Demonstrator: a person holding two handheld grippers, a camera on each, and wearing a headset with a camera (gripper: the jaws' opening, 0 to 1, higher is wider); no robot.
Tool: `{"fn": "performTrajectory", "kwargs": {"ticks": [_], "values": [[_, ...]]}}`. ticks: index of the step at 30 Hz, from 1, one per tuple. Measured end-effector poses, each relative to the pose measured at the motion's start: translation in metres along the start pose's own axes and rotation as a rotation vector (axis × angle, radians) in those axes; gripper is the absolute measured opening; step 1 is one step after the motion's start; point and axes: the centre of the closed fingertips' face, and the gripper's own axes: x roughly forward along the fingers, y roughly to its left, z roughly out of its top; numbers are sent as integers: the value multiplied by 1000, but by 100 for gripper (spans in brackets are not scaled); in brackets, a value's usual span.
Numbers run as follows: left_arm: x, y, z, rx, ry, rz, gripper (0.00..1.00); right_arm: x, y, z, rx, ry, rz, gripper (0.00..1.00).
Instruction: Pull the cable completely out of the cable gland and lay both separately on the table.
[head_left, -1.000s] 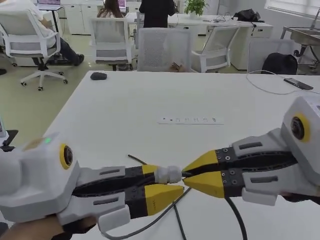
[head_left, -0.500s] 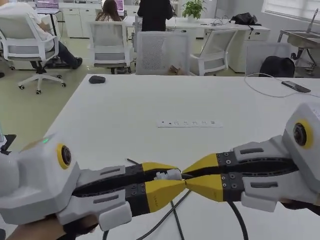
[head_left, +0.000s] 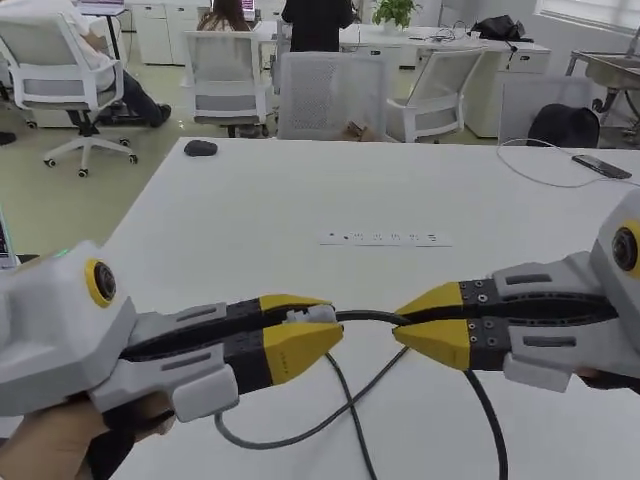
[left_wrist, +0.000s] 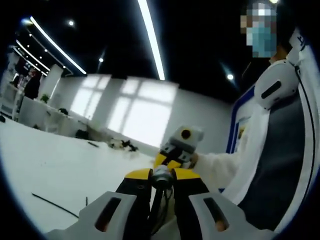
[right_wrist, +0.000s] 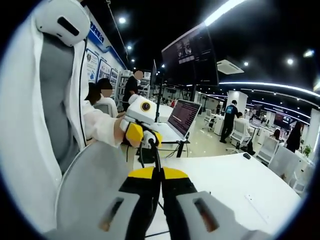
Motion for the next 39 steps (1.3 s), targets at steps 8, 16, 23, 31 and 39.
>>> {"fn": "performTrajectory", "kwargs": {"ticks": [8,16,23,31,39], "values": [[4,5,3,15,1,12,17,-16,-10,-39,41,72,-58,3],[4,8,0,52,65,25,17,-26,-13,-61,96,87,-99,3],[5,12,0,59,85,53,17,-20,-17,-61,83,144,-100,4],[9,6,-8,62,117,54,17,-3,-7,-40,41,133,-34,16],[10,2,-10,54,191,27,17,22,3,9,-20,1,17,21]]}}
